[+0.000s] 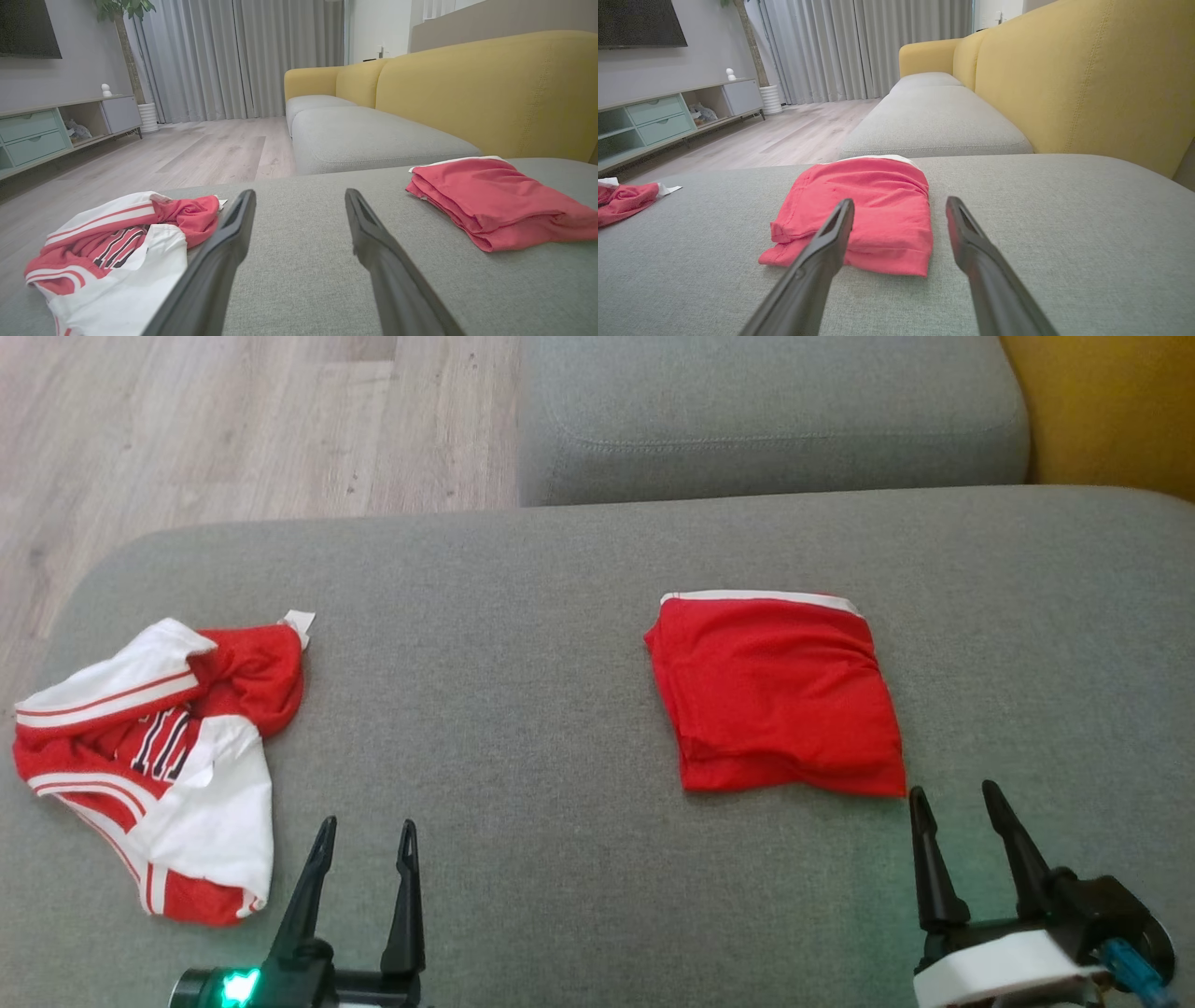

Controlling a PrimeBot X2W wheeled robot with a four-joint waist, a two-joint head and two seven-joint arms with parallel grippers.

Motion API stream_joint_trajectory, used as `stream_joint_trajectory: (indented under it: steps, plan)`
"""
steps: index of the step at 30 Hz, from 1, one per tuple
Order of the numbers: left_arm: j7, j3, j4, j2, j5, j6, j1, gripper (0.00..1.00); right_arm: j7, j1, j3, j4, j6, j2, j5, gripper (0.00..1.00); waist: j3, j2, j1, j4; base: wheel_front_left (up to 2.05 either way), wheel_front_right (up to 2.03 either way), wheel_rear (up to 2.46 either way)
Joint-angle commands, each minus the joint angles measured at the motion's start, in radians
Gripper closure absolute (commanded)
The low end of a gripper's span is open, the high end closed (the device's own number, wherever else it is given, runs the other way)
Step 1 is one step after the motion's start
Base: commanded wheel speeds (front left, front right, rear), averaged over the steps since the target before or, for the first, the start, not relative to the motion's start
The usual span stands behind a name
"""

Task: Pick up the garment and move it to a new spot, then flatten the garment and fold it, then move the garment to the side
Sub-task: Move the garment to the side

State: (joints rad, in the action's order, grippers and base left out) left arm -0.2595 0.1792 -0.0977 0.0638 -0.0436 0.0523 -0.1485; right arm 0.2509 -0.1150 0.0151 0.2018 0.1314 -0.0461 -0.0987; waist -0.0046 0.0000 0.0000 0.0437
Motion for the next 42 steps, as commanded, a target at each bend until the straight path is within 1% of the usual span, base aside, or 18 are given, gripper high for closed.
stream_joint_trajectory:
  steps: [1,9,18,23,24,26,27,29,33,35,37,42]
  plan:
    - [-0.002,-0.035,0.026,-0.003,0.007,-0.001,0.050,0.00,0.011,0.038,0.027,-0.028,-0.001,-0.004,-0.006,0.00,0.006,0.0000,0.0000,0.001,0.00,0.00,0.00]
    - [-0.002,-0.020,0.037,-0.006,-0.009,-0.028,0.062,0.00,0.011,0.084,0.021,0.000,-0.001,-0.004,0.011,0.00,0.051,0.0000,0.0000,0.003,0.00,0.00,0.00]
    - [-0.002,-0.012,0.070,-0.009,-0.012,-0.041,0.111,0.00,0.011,0.188,0.007,0.041,-0.001,-0.004,0.013,0.00,0.136,0.0000,0.0000,0.025,0.00,0.00,0.00]
    - [-0.002,-0.007,0.093,-0.011,-0.023,-0.048,0.142,0.00,0.011,0.271,0.019,0.120,-0.001,-0.008,-0.001,0.00,0.191,0.0000,0.0000,0.043,0.00,0.00,0.00]
    - [-0.002,-0.007,0.093,-0.011,-0.023,-0.048,0.142,0.00,0.011,0.271,0.019,0.120,-0.001,-0.008,-0.001,0.00,0.191,0.0000,0.0000,0.043,0.00,0.00,0.00]
    - [-0.002,0.002,0.104,-0.012,-0.026,-0.048,0.159,0.00,0.011,0.323,0.011,0.180,-0.001,-0.014,-0.011,0.00,0.220,0.0000,0.0000,0.056,0.00,0.00,0.00]
    - [-0.002,0.002,0.104,-0.012,-0.026,-0.048,0.159,0.00,0.011,0.323,0.011,0.180,-0.001,-0.014,-0.011,0.00,0.220,0.0000,0.0000,0.056,0.00,0.00,0.00]
    - [-0.002,0.010,0.108,-0.012,-0.026,-0.048,0.170,0.00,0.011,0.359,0.003,0.219,-0.001,-0.016,-0.016,0.00,0.240,0.0000,0.0000,0.066,0.00,0.00,0.00]
    - [-0.002,0.030,0.106,-0.013,-0.016,-0.044,0.200,0.00,-0.019,0.421,0.003,0.294,-0.001,-0.034,-0.018,0.00,0.280,0.0000,0.0000,0.088,0.00,0.00,0.00]
    - [-0.002,0.036,0.106,-0.013,-0.015,-0.041,0.211,0.00,-0.034,0.444,-0.016,0.324,-0.001,-0.043,-0.005,0.00,0.296,0.0000,0.0000,0.099,0.00,0.00,0.00]
    - [-0.002,0.040,0.105,-0.013,-0.018,-0.038,0.219,0.00,-0.041,0.464,-0.055,0.344,-0.001,-0.048,0.017,0.00,0.311,0.0000,0.0000,0.106,0.00,0.00,0.00]
    - [-0.002,0.051,0.098,-0.013,-0.029,-0.033,0.230,0.00,-0.068,0.491,-0.164,0.368,-0.001,-0.038,0.082,0.00,0.332,0.0000,0.0000,0.111,0.00,0.00,0.00]
